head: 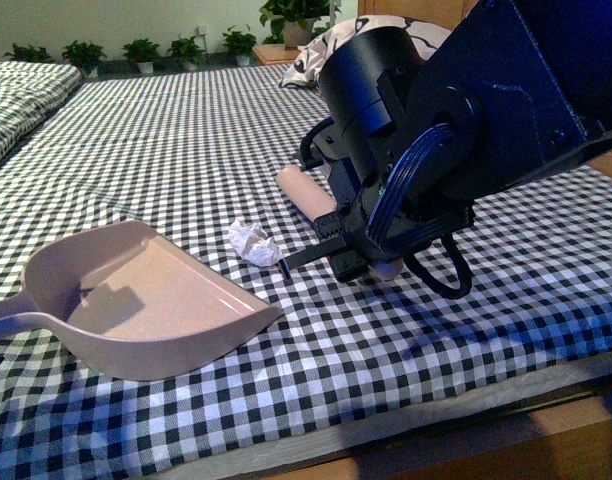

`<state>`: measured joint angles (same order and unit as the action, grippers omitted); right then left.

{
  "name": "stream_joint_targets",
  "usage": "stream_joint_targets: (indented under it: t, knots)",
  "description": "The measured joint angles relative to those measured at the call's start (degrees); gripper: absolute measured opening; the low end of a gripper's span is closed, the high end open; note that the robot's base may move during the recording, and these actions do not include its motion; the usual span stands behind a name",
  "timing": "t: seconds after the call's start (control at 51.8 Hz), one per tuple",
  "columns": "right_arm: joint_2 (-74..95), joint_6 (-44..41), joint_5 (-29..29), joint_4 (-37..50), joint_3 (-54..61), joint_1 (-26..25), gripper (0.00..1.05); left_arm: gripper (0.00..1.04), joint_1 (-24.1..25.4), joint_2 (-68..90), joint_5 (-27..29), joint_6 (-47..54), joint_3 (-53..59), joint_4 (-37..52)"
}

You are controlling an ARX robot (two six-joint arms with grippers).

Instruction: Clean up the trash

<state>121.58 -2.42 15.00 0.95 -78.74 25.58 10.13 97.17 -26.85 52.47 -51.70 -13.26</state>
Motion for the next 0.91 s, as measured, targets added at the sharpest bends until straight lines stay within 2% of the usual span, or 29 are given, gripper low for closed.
stream_joint_targets:
  t: [0.405,0.907]
  knots:
    - [0.0,1.7,-0.5,0.8,3.2,1.2,0.21,0.25,0.0,0.0,0.0,0.0,0.0,0.0]
    - [-4.1,8.7,-5.6,3.0,11.3,5.8,0.21,0.25,0.0,0.0,0.0,0.0,0.0,0.0]
